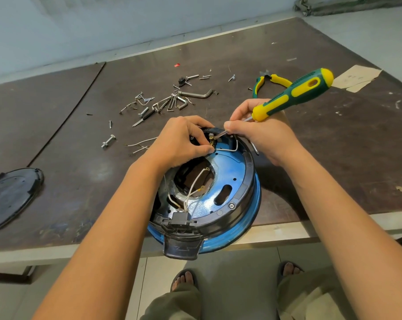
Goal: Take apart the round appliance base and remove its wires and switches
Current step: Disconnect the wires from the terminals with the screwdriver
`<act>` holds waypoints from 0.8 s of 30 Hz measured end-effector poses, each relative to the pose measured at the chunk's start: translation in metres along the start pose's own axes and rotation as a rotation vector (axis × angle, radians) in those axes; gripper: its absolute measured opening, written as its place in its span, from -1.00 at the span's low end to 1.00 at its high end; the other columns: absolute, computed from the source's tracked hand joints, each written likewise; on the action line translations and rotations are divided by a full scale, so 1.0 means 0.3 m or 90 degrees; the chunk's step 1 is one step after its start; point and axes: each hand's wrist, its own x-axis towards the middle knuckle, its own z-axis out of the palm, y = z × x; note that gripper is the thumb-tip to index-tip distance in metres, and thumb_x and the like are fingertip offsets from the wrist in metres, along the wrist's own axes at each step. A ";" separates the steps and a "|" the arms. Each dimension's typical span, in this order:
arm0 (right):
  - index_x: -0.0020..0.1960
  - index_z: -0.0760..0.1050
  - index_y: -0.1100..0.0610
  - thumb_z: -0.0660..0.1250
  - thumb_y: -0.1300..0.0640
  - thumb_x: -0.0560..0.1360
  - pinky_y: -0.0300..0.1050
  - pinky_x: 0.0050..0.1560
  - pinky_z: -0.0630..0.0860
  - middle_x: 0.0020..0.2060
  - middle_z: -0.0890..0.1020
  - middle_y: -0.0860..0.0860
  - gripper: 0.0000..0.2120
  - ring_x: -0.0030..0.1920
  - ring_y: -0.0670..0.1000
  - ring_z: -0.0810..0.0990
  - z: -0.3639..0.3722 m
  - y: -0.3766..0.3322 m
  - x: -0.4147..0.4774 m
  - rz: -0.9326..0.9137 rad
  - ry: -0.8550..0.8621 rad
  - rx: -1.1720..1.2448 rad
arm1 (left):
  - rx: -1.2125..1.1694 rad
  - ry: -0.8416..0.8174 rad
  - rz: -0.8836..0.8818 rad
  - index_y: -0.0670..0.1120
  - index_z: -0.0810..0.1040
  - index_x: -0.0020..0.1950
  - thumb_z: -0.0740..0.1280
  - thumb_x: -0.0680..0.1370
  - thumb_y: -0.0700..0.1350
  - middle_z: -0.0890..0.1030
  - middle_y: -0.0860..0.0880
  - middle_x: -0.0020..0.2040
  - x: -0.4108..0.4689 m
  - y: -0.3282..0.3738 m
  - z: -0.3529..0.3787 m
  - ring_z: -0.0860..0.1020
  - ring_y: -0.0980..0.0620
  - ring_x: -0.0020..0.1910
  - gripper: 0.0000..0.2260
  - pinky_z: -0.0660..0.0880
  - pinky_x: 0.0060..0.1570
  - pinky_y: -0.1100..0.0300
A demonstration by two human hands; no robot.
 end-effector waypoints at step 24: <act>-0.16 0.62 0.07 0.54 0.19 0.47 -0.21 -0.14 0.64 -0.23 0.68 -0.06 -0.88 -0.17 -0.08 0.68 -0.052 0.022 -0.015 -0.211 -0.104 -0.051 | -0.011 0.000 -0.004 0.16 0.66 -0.29 0.52 0.44 -0.09 0.56 0.22 0.15 0.001 -0.002 0.001 0.52 0.22 0.12 -0.83 0.49 0.18 0.10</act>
